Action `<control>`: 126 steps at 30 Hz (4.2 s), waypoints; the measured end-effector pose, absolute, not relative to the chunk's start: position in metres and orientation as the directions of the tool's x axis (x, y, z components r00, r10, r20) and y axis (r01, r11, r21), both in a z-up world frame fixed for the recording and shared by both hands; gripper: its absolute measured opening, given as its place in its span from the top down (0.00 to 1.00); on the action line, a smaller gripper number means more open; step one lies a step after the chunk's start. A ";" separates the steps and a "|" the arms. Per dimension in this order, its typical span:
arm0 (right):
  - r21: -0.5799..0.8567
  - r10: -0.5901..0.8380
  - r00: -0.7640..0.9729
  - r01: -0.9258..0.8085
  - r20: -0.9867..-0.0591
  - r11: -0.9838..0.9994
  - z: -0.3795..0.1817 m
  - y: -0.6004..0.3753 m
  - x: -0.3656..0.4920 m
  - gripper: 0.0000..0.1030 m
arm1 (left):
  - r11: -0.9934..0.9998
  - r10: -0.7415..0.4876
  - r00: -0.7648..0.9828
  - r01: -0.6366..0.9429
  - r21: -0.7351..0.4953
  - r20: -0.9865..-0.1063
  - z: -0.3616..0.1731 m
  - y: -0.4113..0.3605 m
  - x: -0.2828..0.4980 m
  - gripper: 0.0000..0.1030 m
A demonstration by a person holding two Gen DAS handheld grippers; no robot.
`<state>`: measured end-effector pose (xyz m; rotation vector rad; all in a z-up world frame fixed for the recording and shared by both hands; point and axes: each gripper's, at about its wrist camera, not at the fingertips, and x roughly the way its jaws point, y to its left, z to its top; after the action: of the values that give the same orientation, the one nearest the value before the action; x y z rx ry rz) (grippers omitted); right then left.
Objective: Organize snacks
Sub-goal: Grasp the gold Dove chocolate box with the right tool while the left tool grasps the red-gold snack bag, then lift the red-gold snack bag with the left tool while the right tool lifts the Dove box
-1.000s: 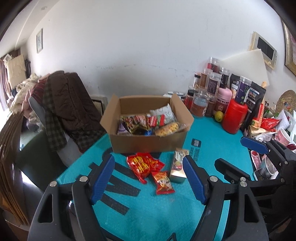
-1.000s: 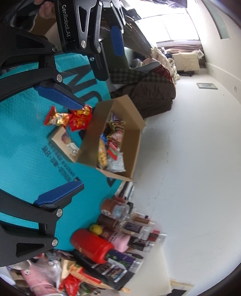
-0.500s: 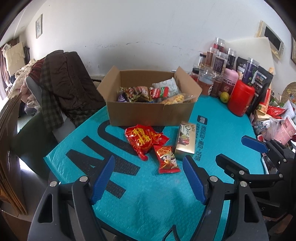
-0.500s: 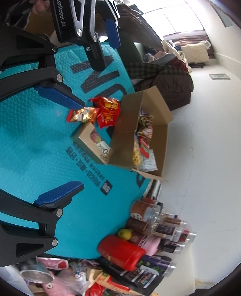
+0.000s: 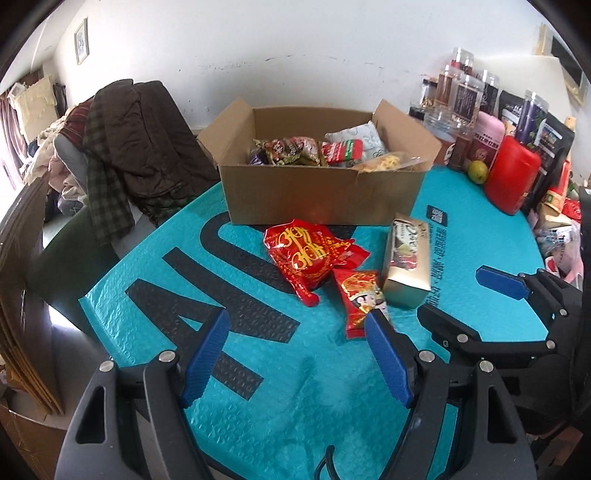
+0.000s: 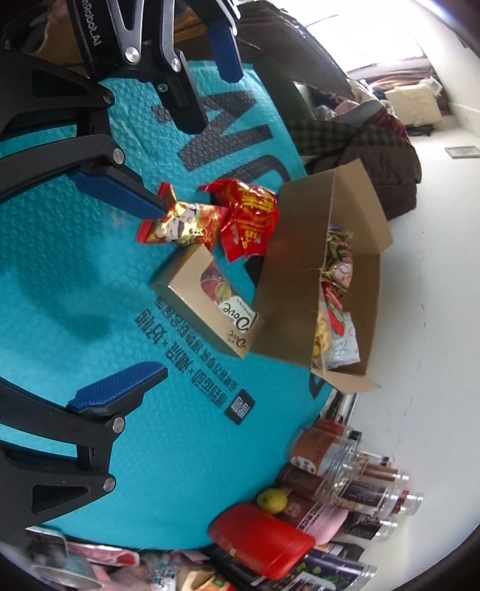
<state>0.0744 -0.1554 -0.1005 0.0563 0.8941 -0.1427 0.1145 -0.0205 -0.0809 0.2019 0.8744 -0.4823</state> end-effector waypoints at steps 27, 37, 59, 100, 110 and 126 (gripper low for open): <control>0.089 -0.056 0.537 0.241 -0.842 0.966 -0.147 -0.199 0.113 0.50 | 0.871 -0.358 0.425 0.474 -0.133 -0.832 -0.111 -0.040 0.149 0.26; 0.068 -0.076 0.535 0.244 -0.841 0.967 -0.144 -0.214 0.089 0.56 | 0.827 -0.415 0.351 0.530 -0.187 -0.840 -0.126 -0.074 0.144 0.28; 0.089 -0.063 0.513 0.265 -0.856 0.960 -0.140 -0.219 0.028 0.56 | 0.703 -0.474 0.186 0.668 -0.242 -0.861 -0.141 -0.093 0.104 0.65; 0.018 -0.107 0.525 0.227 -0.844 0.974 -0.142 -0.206 0.006 0.57 | 0.705 -0.426 0.300 0.701 -0.106 -0.853 -0.141 -0.101 0.083 0.70; 0.067 -0.062 0.533 0.219 -0.844 0.973 -0.139 -0.196 -0.003 0.57 | 0.721 -0.433 0.307 0.682 -0.122 -0.848 -0.135 -0.078 0.081 0.70; 0.079 -0.028 0.613 0.147 -0.790 0.986 -0.108 -0.159 -0.026 0.57 | 0.734 -0.487 0.383 0.666 -0.130 -0.785 -0.100 -0.041 0.058 0.70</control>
<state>-0.0256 -0.1586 -0.1082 0.1408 0.9061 -0.1014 0.0575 -0.0410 -0.1000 0.2207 0.9173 -0.7427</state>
